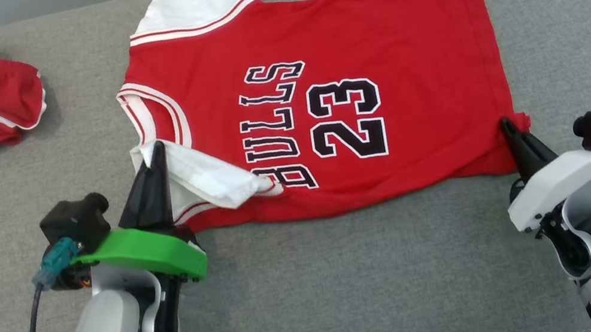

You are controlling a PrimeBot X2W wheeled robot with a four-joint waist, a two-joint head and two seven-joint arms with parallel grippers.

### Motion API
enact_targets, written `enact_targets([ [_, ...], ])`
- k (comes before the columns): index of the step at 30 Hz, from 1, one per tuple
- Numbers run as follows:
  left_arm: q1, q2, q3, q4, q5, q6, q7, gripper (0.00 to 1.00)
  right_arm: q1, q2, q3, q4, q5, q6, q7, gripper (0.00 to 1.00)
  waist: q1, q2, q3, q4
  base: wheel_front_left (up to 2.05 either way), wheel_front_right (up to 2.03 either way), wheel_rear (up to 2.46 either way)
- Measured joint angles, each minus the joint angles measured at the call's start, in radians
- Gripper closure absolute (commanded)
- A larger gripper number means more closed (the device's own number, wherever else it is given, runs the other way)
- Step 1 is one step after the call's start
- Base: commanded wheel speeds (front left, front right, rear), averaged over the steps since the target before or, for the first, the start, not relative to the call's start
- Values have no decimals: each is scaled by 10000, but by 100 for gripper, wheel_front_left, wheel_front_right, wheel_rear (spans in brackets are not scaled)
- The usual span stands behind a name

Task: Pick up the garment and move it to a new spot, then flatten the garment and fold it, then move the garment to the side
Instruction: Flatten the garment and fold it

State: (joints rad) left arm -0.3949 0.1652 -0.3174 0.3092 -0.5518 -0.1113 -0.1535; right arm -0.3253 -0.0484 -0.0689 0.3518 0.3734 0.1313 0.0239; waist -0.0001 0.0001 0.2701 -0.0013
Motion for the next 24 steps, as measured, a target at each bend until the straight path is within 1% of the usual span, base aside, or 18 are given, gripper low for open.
enact_targets([
  [8,-1474,-150,105,1436,123,-59,-771,100,-1152,-2,44,1229,150,0,-780,100,0,0,553,-240,0,0,0],
  [14,-1957,-267,73,1927,326,-109,-1032,100,-1467,-4,336,1793,249,0,-1162,99,0,0,703,-358,0,0,0],
  [15,-1991,-278,84,1973,357,-111,-1032,100,-1496,-4,387,1827,257,0,-1235,77,0,0,707,-369,0,0,0],
  [16,-2013,-299,146,2008,384,-113,-1043,100,-1542,-4,447,1845,313,0,-1358,59,0,0,705,-383,0,0,0],
  [17,-2026,-314,205,2038,439,-113,-1045,100,-1592,-4,510,1843,343,0,-1499,0,1,0,698,-395,0,0,0],
  [18,-2027,-334,255,2054,481,-115,-1047,100,-1617,-4,552,1839,359,0,-1597,0,0,-1,688,-403,0,0,0],
  [19,-2028,-364,341,2025,533,-115,-1062,56,-1625,-4,621,1839,395,0,-1697,0,1,0,669,-410,0,0,0],
  [20,-2027,-410,451,1931,568,-115,-1076,25,-1625,-2,660,1837,401,0,-1814,0,1,0,647,-416,0,0,0],
  [21,-2025,-456,545,1808,623,-117,-1076,0,-1625,0,681,1822,393,0,-1931,0,0,0,623,-421,0,0,0],
  [24,-1876,-612,779,1427,658,-127,-1087,0,-1609,-2,673,1753,299,0,-2100,0,0,0,527,-417,0,0,0],
])
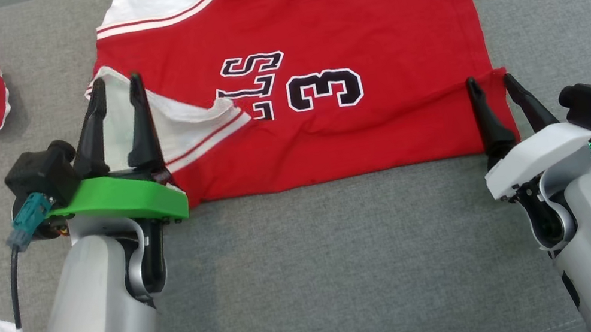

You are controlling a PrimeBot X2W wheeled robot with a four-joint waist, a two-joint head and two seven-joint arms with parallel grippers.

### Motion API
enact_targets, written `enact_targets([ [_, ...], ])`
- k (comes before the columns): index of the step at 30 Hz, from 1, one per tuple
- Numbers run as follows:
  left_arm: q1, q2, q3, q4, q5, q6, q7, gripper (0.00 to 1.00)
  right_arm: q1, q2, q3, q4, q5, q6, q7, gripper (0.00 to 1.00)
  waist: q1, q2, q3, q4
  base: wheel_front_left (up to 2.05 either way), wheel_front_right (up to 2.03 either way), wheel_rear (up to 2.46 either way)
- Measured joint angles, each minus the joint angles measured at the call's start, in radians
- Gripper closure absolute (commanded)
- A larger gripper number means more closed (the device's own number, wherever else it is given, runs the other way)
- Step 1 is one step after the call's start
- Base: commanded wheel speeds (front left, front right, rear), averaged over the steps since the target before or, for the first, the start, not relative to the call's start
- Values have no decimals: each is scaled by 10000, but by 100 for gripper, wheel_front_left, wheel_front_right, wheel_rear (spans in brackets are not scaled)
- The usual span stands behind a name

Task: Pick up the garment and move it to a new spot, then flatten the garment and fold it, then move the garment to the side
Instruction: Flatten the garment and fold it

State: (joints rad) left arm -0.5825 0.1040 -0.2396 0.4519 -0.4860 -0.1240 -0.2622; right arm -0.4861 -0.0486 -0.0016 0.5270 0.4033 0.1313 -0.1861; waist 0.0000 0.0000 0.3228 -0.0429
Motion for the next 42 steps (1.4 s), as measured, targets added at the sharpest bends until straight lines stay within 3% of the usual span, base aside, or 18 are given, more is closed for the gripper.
enact_targets([
  [9,1363,-102,40,-966,-56,-48,-2,0,941,-4,-497,-1072,-1156,0,-318,0,0,0,-477,77,0,0,0],
  [16,2657,502,-161,-1037,-759,-44,913,0,2245,-2,-619,-2341,-1659,0,109,0,0,0,-904,189,0,0,0],
  [20,3213,631,-2,-989,-1438,234,2318,0,2809,0,-600,-2824,-1636,0,529,0,0,0,-1040,229,0,0,0],
  [31,3464,564,732,-961,-2740,1099,3937,0,3072,-4,-510,-3346,-1693,0,1041,0,0,0,-724,0,0,0,0],
  [36,3349,259,1269,-863,-3787,976,4105,0,3060,-4,-458,-3396,-1697,0,1206,0,0,0,-517,-152,0,0,0],
  [42,2829,211,1593,-537,-4134,694,3791,0,3042,-4,-445,-3365,-1582,0,1417,0,0,0,-305,-332,0,0,0],
])
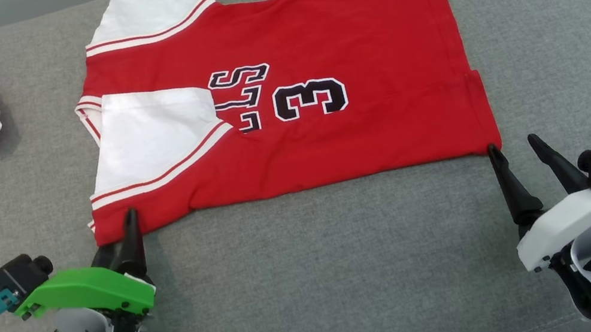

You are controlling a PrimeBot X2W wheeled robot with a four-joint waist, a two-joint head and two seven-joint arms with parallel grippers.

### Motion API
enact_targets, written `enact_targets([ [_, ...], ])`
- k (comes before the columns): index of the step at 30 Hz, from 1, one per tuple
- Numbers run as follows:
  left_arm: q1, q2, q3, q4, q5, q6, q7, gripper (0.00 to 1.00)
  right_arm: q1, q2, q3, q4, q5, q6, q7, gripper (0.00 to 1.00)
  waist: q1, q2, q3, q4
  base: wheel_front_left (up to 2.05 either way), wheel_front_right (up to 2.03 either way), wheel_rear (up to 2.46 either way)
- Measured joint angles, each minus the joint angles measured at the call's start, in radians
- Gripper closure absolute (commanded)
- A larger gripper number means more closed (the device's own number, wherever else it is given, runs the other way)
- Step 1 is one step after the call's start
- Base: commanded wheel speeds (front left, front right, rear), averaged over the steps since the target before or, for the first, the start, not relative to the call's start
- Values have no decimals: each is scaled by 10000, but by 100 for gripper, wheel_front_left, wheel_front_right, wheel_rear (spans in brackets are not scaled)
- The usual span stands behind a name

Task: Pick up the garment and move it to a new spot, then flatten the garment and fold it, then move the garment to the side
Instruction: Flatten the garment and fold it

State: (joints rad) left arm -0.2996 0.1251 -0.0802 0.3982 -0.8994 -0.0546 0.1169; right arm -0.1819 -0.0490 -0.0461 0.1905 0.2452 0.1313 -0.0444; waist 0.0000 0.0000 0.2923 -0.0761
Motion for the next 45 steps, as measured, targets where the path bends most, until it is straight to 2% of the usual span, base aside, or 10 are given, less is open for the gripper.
enact_targets([
  [2,-151,2,63,73,-25,-109,-178,0,-6,0,-4,52,50,0,58,0,0,0,40,-29,0,0,0],
  [4,-293,10,82,111,-36,-236,-422,11,-35,2,2,148,117,0,153,0,0,0,80,-45,0,0,0],
  [5,-367,17,84,121,-36,-293,-533,44,-83,0,6,213,171,0,198,0,0,0,98,-48,0,0,0],
  [8,-549,151,-4,153,176,-420,-871,75,-317,0,21,485,203,0,345,0,0,0,138,-32,0,0,0],
  [9,-590,173,-56,161,245,-437,-953,100,-390,2,29,573,261,0,370,0,0,0,145,-19,0,0,0],
  [20,-903,190,-575,198,497,-648,-1616,100,-1606,-8,495,2500,963,0,533,1,0,0,209,228,0,0,0],
  [22,-935,201,-627,184,518,-673,-1710,100,-1737,-13,652,2708,1058,-4,539,52,1,0,202,261,0,0,0],
  [25,-951,253,-727,176,560,-685,-1812,100,-1898,-19,711,2968,1160,-4,355,100,0,0,169,287,0,0,0],
  [34,-717,337,-1020,-261,550,-702,-2077,100,-2235,17,-151,2863,405,0,-111,100,0,0,-150,324,0,0,0],
  [45,1494,119,-1467,-1929,366,-454,-1910,100,-375,19,-1490,180,-552,4,1256,100,0,0,-678,601,0,0,0],
])
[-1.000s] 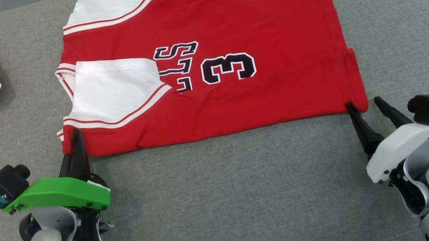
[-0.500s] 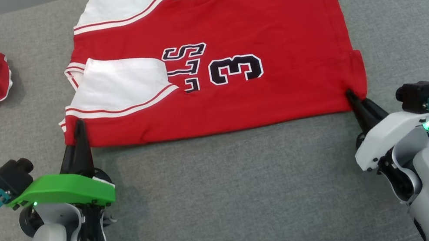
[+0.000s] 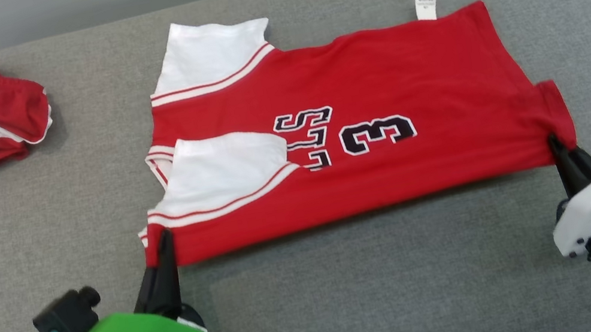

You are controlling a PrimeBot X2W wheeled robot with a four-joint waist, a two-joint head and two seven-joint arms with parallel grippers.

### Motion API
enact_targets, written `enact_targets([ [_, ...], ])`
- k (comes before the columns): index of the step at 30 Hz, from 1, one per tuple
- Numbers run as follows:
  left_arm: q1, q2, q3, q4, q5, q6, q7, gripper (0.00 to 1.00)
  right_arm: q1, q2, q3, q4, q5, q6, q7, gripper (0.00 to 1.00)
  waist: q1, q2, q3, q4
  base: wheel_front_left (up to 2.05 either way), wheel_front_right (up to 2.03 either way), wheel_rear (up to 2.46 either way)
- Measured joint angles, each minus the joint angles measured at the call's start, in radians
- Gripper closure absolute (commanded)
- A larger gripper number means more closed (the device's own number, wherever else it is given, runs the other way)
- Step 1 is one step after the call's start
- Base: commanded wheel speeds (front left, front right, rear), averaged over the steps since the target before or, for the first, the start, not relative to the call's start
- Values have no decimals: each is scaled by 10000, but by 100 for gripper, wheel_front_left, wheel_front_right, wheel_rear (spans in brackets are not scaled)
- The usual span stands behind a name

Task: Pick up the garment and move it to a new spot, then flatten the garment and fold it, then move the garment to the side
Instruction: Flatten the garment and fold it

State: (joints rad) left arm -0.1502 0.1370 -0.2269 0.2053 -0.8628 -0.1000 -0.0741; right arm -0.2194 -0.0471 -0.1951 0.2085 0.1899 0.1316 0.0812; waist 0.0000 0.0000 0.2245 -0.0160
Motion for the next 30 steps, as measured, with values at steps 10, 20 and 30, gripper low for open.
enact_targets([
  [10,1778,150,-376,-696,35,491,489,100,1729,2,-88,-493,330,0,288,100,0,0,-263,144,0,0,0],
  [20,2023,798,-541,-892,771,920,552,0,2090,-17,-476,-261,290,-2,54,0,0,0,-461,32,0,0,0],
  [30,433,2577,-462,-1967,1760,606,1521,0,1471,-19,-746,-976,25,-2,-130,0,0,0,-289,-280,0,0,0],
])
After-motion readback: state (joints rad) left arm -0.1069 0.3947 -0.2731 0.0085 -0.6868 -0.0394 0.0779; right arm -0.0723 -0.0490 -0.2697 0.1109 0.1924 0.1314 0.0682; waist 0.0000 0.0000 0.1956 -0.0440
